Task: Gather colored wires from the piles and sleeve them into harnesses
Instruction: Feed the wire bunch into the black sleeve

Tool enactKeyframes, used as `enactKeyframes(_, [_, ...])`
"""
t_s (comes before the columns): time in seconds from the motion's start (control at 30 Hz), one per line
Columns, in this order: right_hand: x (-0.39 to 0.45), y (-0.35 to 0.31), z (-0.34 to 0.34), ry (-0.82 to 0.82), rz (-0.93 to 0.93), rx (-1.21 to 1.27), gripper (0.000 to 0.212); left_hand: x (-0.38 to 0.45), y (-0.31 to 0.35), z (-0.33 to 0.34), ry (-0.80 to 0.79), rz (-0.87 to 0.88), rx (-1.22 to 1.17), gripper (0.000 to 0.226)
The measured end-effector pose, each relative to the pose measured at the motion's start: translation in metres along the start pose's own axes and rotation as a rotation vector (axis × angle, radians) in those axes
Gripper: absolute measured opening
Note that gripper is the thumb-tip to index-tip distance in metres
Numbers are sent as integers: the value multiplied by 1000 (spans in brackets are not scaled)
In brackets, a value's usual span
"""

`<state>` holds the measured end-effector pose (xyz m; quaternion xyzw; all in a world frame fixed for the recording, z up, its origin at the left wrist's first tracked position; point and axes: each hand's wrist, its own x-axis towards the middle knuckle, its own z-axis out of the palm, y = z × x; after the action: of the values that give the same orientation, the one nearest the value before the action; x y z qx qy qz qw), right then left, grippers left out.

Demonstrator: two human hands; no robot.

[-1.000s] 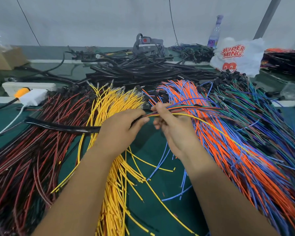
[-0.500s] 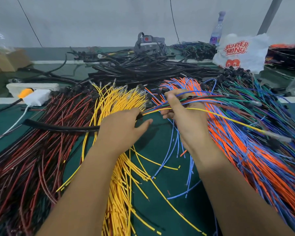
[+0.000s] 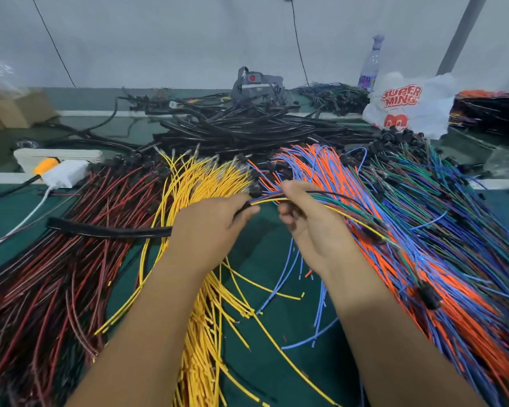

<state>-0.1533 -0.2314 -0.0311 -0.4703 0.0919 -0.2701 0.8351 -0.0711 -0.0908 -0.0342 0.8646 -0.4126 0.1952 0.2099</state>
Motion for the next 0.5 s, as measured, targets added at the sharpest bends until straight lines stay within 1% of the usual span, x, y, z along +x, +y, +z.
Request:
enactKeyframes(0.03, [0, -1, -1, -3, -10, -18, 21, 0, -2, -2, -3, -33, 9, 52])
enactKeyframes(0.1, [1, -5, -3, -11, -39, -50, 30, -1, -11, -7, -25, -104, -21, 63])
enactKeyframes(0.17, [1, -7, -6, -13, -73, -63, 29, 0, -20, -11, -83, -102, -161, 58])
enactKeyframes(0.2, [1, -8, -6, -3, -95, -70, 26, 0, -23, -12, -100, -67, -214, 50])
enactKeyframes(0.23, [1, -9, -6, 6, -118, -88, 24, 1, -24, -12, -95, -25, -217, 39])
enactKeyframes(0.3, [1, -8, -7, -12, -150, -152, 21, 1, -25, -12, -52, 30, -120, 24])
enactKeyframes(0.4, [-1, -10, -8, -65, -194, -241, 19, 1, -24, -10, -15, 15, -18, 22])
enactKeyframes(0.5, [-1, -12, -9, -52, -247, -301, 19, 1, -19, -9, 1, 71, 19, 28])
